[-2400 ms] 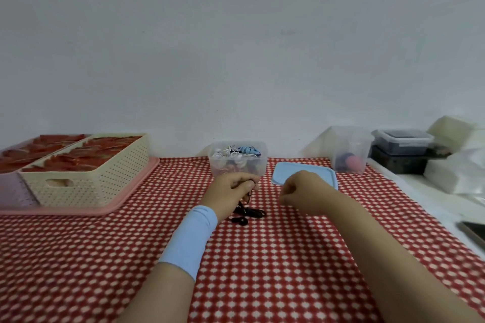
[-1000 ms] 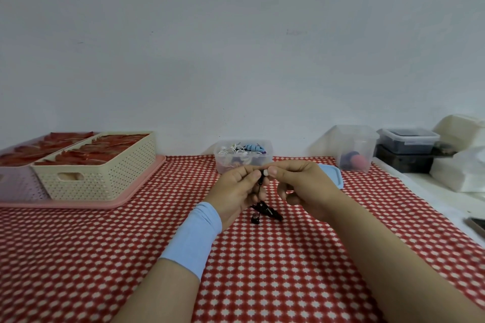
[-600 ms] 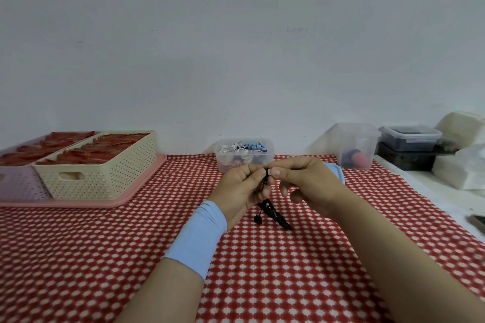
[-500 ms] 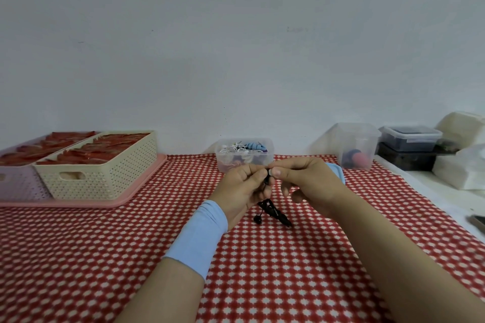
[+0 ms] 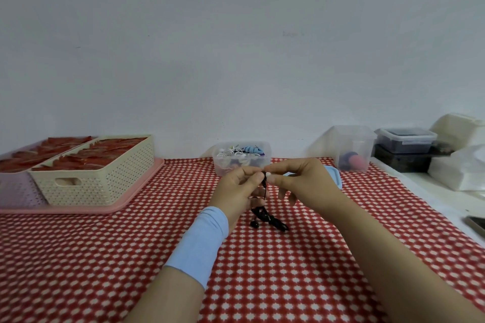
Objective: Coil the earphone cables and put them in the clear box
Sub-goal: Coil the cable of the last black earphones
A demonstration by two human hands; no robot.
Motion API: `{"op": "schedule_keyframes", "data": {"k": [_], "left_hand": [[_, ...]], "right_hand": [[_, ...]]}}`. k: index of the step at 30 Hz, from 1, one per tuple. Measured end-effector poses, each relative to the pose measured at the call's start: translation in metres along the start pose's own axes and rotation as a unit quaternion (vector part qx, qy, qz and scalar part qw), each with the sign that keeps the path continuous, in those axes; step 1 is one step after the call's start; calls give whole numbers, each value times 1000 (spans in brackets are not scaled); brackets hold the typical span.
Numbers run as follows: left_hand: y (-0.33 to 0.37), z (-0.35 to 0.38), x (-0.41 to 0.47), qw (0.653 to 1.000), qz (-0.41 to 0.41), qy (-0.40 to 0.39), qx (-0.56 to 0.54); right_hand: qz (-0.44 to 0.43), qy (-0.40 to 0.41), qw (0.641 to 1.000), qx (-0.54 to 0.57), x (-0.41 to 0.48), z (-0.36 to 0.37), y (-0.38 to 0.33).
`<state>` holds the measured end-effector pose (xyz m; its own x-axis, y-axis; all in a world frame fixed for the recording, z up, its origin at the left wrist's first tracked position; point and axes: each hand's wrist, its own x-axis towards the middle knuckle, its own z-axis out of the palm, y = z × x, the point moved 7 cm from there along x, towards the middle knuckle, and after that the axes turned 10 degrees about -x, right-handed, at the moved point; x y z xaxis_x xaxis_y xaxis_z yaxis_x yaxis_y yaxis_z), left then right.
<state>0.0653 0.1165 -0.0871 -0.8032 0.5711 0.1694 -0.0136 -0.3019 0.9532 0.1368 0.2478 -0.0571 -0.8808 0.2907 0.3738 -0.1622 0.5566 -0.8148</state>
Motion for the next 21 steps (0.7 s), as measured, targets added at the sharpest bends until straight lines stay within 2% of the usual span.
{"op": "schedule_keyframes", "data": {"k": [3,10,14,19,21], "left_hand": [[2,0,0,1000,4,0,12],[4,-7,1,997,31,17,74],[10,-7,-1,993,73,18,86],[11,-3,-1,994,84,9,76],[11,-2,-2,994,86,10,67]], "right_hand": [[-10,24,999,-18,1,-3,-2],[-30,25,998,-47,-1,0,-5],[7,36,999,15,0,-2,-1],[60,-25,996,58,-3,4,7],[70,-21,994,77,-4,3,8]]}}
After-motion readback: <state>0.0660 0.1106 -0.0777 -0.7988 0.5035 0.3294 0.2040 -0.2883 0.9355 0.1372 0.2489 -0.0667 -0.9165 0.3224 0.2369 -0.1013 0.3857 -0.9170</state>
